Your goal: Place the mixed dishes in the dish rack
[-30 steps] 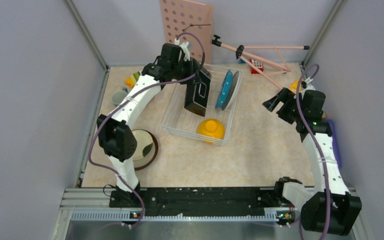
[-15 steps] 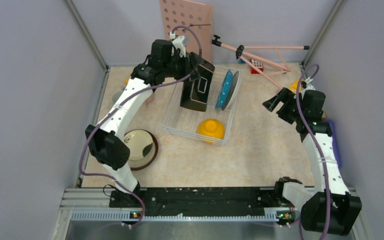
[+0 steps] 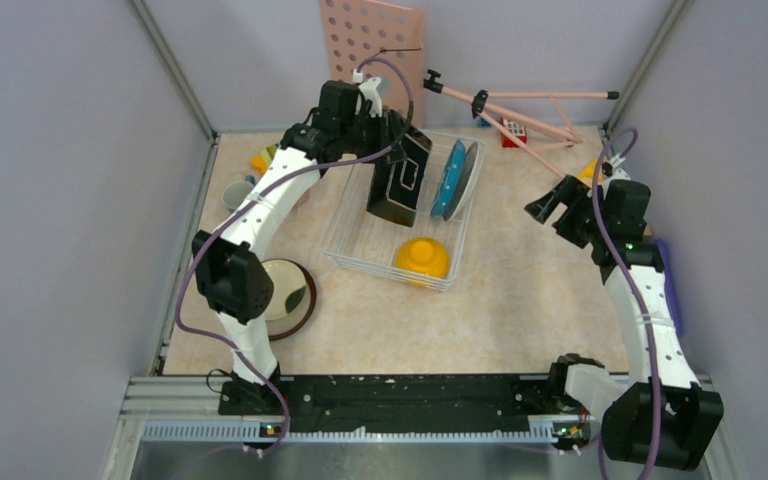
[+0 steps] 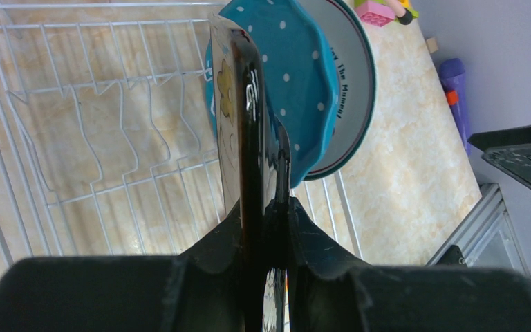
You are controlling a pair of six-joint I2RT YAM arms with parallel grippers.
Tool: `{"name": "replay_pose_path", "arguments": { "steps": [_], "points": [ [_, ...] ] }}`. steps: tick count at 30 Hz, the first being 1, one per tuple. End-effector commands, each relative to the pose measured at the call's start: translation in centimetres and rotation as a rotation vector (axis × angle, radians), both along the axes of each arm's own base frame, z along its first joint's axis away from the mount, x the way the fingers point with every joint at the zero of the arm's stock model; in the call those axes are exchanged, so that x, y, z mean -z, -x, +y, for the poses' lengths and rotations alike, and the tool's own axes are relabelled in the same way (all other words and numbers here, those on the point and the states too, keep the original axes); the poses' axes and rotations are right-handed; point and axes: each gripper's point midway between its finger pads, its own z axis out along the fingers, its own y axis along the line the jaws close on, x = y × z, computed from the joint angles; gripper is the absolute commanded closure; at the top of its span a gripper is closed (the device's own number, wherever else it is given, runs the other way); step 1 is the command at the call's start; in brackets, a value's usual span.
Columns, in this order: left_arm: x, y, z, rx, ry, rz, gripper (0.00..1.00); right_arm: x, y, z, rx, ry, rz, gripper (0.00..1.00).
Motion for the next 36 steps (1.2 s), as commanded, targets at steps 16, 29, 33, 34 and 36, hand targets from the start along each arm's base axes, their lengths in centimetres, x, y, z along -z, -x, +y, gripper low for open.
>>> {"name": "replay_pose_path", "arguments": {
  "steps": [16,29,33,34,36],
  "points": [
    [-6.8,-4.7,-2.6,-0.009,0.104,-0.211,1.00,-0.8,-0.6,0.1,-0.018,0.006,-0.042,0.17],
    [-3.9,-6.3,-4.9,-0.039,0.065,-0.154,0.59,-0.5,-0.6,0.1,-0.017,0.006,-0.037,0.17],
    [-3.3,-6.2,-5.2,-0.034,0.073,-0.133,0.57,-0.6,-0.5,0.1,-0.018,0.006,-0.037,0.17],
    [-3.1,-6.2,-5.2,-0.032,0.074,-0.126,0.55,-0.6,-0.5,0.1,-0.017,0.005,-0.038,0.17],
    [-3.1,-6.0,-5.4,-0.022,0.081,-0.119,0.54,-0.6,-0.5,0.1,-0.017,0.006,-0.037,0.17]
  ]
}}
